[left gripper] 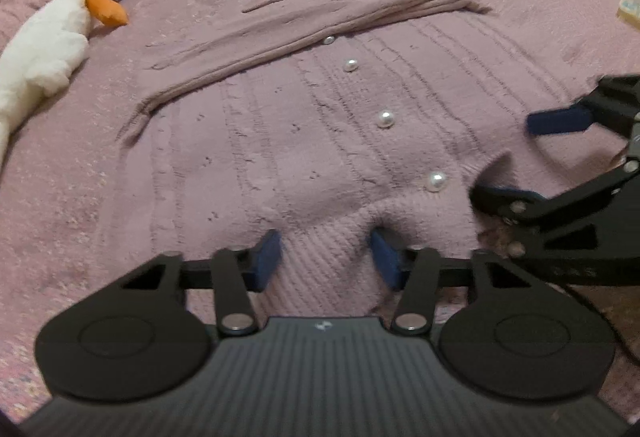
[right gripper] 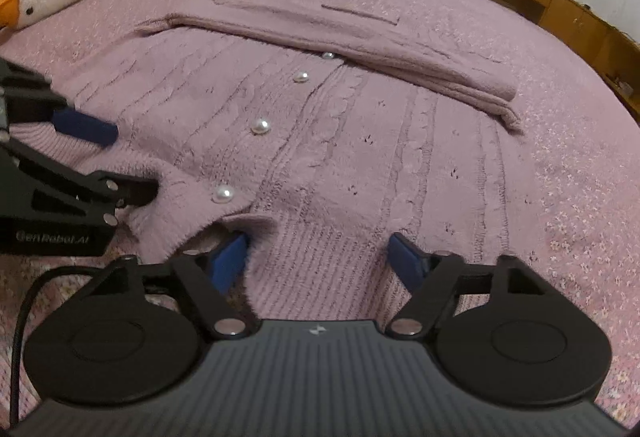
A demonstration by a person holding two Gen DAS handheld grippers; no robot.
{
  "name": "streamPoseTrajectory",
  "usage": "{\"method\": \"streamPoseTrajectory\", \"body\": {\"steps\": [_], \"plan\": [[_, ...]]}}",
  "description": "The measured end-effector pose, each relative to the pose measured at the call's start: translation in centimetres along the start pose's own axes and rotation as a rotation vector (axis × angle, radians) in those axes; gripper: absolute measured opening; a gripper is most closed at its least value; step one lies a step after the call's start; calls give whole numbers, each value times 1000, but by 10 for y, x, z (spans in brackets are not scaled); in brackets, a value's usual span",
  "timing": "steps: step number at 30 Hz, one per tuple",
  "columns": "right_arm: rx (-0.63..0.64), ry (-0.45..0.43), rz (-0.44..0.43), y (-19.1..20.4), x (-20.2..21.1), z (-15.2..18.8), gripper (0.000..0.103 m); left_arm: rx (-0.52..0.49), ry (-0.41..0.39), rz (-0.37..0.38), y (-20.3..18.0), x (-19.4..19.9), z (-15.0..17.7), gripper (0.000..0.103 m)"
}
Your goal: Fold small clothes
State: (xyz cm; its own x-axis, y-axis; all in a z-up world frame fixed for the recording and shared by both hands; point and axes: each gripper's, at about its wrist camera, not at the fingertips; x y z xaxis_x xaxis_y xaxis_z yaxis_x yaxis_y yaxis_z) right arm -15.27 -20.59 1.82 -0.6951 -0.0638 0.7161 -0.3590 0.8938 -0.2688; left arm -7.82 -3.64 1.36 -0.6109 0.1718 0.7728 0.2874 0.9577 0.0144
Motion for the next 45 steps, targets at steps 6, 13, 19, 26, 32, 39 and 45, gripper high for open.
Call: {"method": "streamPoseTrajectory", "body": {"steps": [6, 13, 19, 26, 32, 39, 45], "plan": [[-28, -53, -8, 6, 7, -2, 19, 30, -19, 41, 0, 8, -2, 11], [-148, -143, -22, -8, 27, -9, 9, 86, -82, 67, 12, 27, -13, 8], [-159, -205, -11, -18, 40, -24, 9, 77, -158, 72, 14, 44, -35, 8], [-214, -279, -16, -39, 50, -42, 8, 111, -199, 76, 17, 52, -59, 7], [-240, -326, 1, -51, 56, -52, 8, 92, -242, 67, 14, 58, -73, 7], [-250, -364, 1, -63, 55, -67, 8, 135, -277, 50, 18, 56, -89, 7], [-247, -400, 17, -65, 55, -83, 8, 142, -310, 34, 25, 57, -101, 7]]}}
Point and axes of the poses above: each gripper's, at about its wrist camera, not at the fingertips, and x roughly against the way its jaws point, y to its left, z to its underside, and after that the axes turned 9 degrees about x, right-handed
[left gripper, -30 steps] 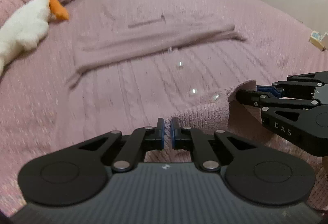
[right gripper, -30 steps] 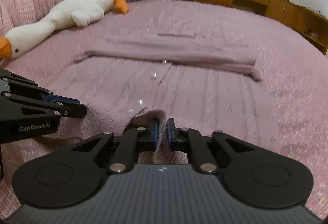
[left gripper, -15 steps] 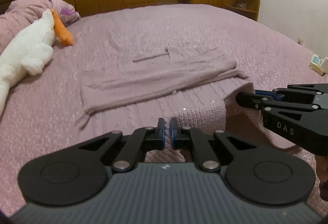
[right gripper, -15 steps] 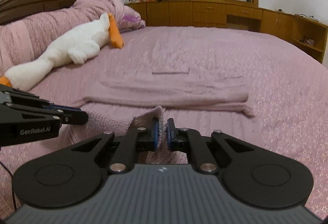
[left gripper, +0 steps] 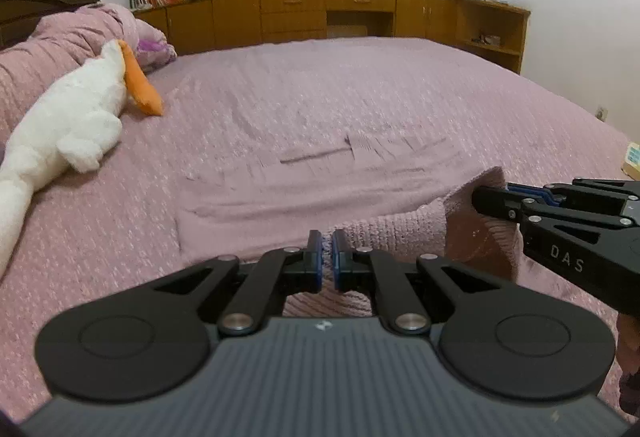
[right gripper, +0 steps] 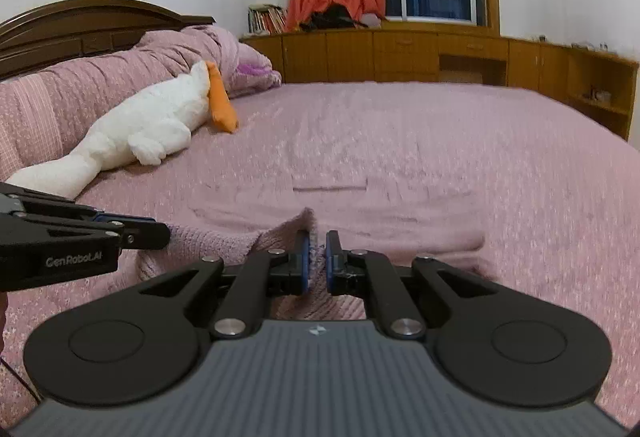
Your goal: Fold small clothes
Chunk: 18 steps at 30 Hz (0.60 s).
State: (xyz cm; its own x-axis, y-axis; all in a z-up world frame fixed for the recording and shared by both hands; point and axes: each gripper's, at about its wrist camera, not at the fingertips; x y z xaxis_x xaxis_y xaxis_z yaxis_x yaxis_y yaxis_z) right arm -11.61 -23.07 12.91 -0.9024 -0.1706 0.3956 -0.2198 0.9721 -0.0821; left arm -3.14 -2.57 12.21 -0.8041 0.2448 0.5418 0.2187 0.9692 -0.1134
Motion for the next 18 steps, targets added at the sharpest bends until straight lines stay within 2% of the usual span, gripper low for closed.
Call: {"method": "streamPoseTrajectory", "body": {"steps": [5, 11, 14, 18], "plan": [[-6, -46, 3, 0, -7, -20, 7, 11, -14, -17, 7, -6, -19, 7], [40, -91, 17, 4, -20, -47, 4, 1, -92, -59, 17, -6, -41, 5], [51, -83, 10, 2, -26, -55, 4, 26, -63, -56, 25, -13, -48, 5], [27, -13, -25, -9, -31, -45, 5, 33, -5, -42, 34, -17, -37, 6]]}}
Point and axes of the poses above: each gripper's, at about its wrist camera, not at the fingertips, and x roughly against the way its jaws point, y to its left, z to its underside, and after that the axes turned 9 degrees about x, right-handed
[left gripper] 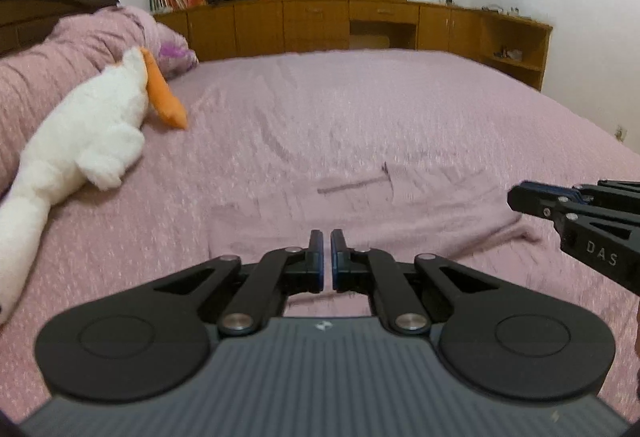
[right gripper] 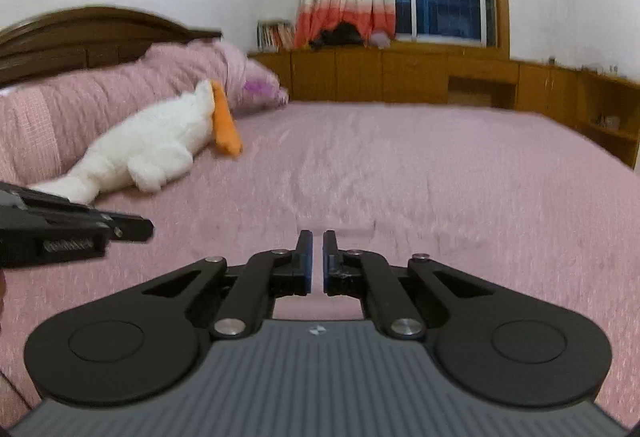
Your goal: Fold small clothes
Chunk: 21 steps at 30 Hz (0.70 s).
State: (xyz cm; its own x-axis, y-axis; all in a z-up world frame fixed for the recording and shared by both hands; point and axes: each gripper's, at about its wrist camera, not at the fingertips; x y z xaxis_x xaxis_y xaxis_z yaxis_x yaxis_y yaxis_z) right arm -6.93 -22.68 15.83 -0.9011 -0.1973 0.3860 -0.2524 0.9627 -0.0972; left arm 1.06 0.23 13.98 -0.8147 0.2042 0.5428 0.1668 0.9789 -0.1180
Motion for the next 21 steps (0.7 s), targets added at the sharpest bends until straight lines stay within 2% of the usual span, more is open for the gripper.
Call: {"method": "streamPoseTrajectory", "body": {"steps": [1, 3, 5, 7, 8, 9, 11, 12, 16, 21], "plan": [[3, 24, -14, -2, -1, 6, 5, -3, 15, -1, 1, -1, 4, 6], [16, 88, -26, -2, -2, 21, 13, -12, 51, -2, 3, -1, 14, 7], [44, 140, -18, 0, -1, 39, 34, -24, 90, -6, 4, -1, 26, 8], [57, 181, -14, 1, 2, 55, 48, -30, 134, -6, 4, -1, 39, 11], [52, 202, -16, 1, 5, 65, 52, -31, 160, -6, 4, -2, 45, 18], [47, 224, -18, 1, 7, 71, 52, -33, 181, -14, 4, -3, 51, 31], [41, 274, -13, 1, 9, 85, 54, -40, 212, -34, 4, -2, 64, 48], [41, 299, -6, 3, 10, 92, 54, -45, 224, -42, 3, -2, 71, 52], [49, 363, 4, 6, 15, 112, 66, -62, 296, -62, 0, -6, 93, 54], [38, 404, -16, 9, 11, 124, 68, -37, 384, -88, 0, -22, 114, 54]]}}
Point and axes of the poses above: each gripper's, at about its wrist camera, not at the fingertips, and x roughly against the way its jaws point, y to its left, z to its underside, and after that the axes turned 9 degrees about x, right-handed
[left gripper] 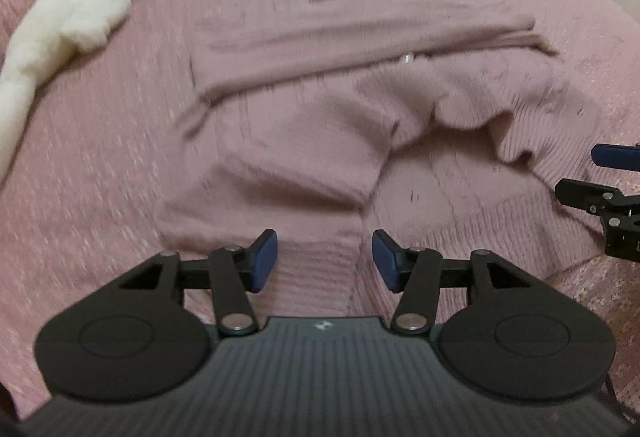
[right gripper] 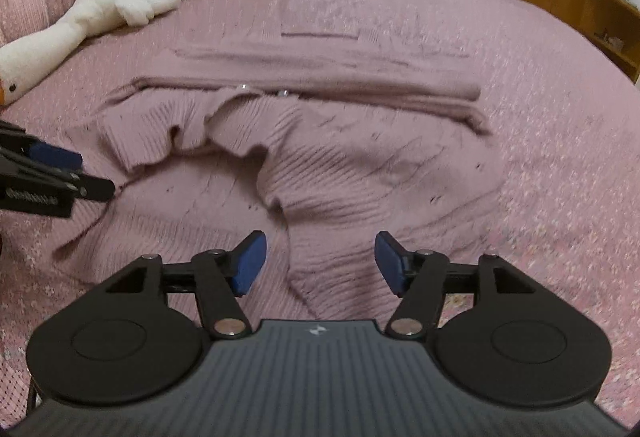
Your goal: Fold small clothes
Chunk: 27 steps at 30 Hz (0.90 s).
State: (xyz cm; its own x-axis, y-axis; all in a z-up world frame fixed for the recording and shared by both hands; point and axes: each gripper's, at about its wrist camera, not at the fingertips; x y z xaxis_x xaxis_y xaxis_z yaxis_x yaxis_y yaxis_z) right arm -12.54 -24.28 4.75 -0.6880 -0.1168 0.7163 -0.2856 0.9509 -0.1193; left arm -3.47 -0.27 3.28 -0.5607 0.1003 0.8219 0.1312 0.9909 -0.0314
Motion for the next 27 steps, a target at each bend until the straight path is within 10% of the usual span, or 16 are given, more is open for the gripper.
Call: {"method": "streamPoseTrajectory", "body": {"steps": [7, 10, 14, 27], "plan": [[42, 33, 7, 15, -21, 4, 68, 22, -28, -40, 2, -14, 5, 65], [94, 23, 64, 24, -20, 9, 50, 38, -44, -30, 5, -13, 8, 64], [88, 17, 139, 18, -16, 12, 10, 54, -65, -58, 12, -4, 11, 9], [-97, -86, 379, -49, 63, 50, 8, 322, -89, -112, 93, 66, 58, 7]]}}
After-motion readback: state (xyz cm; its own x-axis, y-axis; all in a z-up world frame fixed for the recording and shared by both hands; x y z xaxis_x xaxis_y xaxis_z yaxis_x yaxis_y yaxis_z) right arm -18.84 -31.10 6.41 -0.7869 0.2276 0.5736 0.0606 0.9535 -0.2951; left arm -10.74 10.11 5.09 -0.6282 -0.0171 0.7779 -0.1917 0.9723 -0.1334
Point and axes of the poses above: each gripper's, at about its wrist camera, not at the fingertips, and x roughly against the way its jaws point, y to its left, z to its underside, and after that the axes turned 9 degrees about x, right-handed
